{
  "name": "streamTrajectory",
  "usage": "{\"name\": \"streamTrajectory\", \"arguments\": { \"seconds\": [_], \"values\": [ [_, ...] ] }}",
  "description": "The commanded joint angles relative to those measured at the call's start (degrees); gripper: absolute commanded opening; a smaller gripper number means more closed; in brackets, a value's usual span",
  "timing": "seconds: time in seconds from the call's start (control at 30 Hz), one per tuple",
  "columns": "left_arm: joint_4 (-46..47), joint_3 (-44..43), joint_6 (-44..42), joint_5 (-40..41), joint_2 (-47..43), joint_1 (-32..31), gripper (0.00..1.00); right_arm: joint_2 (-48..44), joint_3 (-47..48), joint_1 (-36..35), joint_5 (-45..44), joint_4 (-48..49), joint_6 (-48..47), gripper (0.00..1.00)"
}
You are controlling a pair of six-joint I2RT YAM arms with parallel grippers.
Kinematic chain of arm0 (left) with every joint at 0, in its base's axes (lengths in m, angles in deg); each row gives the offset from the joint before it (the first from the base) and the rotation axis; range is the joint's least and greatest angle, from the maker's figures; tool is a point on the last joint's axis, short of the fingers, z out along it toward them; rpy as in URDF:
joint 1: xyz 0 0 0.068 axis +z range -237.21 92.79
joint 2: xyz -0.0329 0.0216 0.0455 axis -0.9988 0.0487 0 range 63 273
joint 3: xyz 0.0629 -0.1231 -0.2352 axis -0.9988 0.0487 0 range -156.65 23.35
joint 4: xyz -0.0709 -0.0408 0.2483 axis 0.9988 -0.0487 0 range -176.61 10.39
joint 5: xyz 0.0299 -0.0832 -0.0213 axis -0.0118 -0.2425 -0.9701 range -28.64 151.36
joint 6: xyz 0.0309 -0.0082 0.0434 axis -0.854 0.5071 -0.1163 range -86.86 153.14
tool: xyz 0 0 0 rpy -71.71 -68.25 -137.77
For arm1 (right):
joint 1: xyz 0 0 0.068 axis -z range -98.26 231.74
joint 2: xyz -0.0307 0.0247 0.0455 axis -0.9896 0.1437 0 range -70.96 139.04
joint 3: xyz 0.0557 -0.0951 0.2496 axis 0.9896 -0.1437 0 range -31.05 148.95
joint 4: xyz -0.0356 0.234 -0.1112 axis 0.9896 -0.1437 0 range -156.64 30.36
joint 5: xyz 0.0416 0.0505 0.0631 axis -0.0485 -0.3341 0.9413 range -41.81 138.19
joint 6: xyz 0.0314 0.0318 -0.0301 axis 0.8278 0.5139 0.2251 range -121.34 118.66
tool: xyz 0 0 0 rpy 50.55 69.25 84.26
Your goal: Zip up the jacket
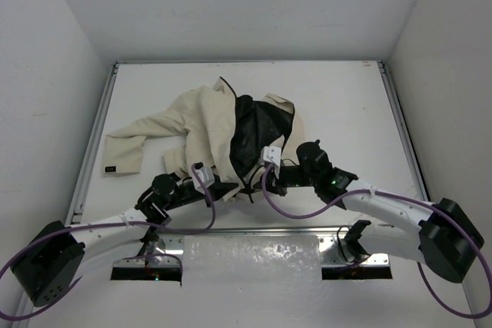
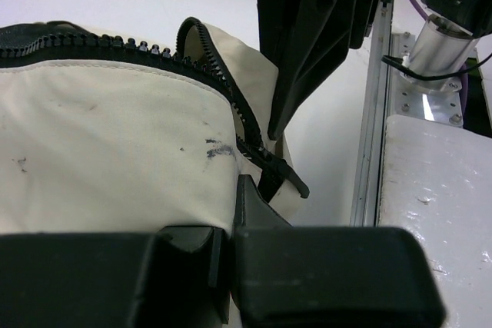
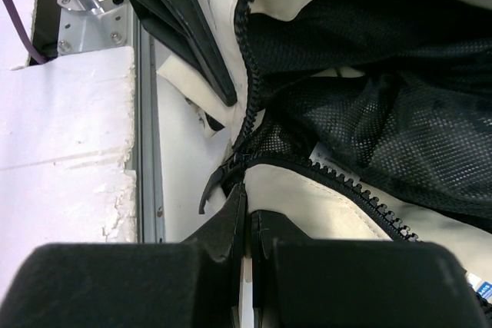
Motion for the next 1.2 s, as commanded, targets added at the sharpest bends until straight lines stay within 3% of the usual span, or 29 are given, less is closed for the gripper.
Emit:
{"name": "streamTrajectory", "arguments": {
  "seconds": [0.0,0.47,0.63,1.17],
  "values": [
    [2.41,-0.38,-0.99,-0.07,-0.14,-1.26,0.0,-1.41,0.72,-0.42,0.41,2.72,-0.26,0.0],
    [4.61,-0.38,-0.38,1.86,-0.31,-2.14,0.0,-1.23,1.07,-0.51,-1.09,1.14,-0.96,0.0],
    [3.73,-0.56,-1.61,6.43,-0.49,-2.14,0.0,-1.58,0.9,-0.42,-1.61,0.7,-1.22,0.0],
    [4.96,-0.03,0.23,6.17,0.12,-3.02,0.0,-0.97,1.07,-0.68,-1.44,1.75,-0.52,0.0]
  ]
}}
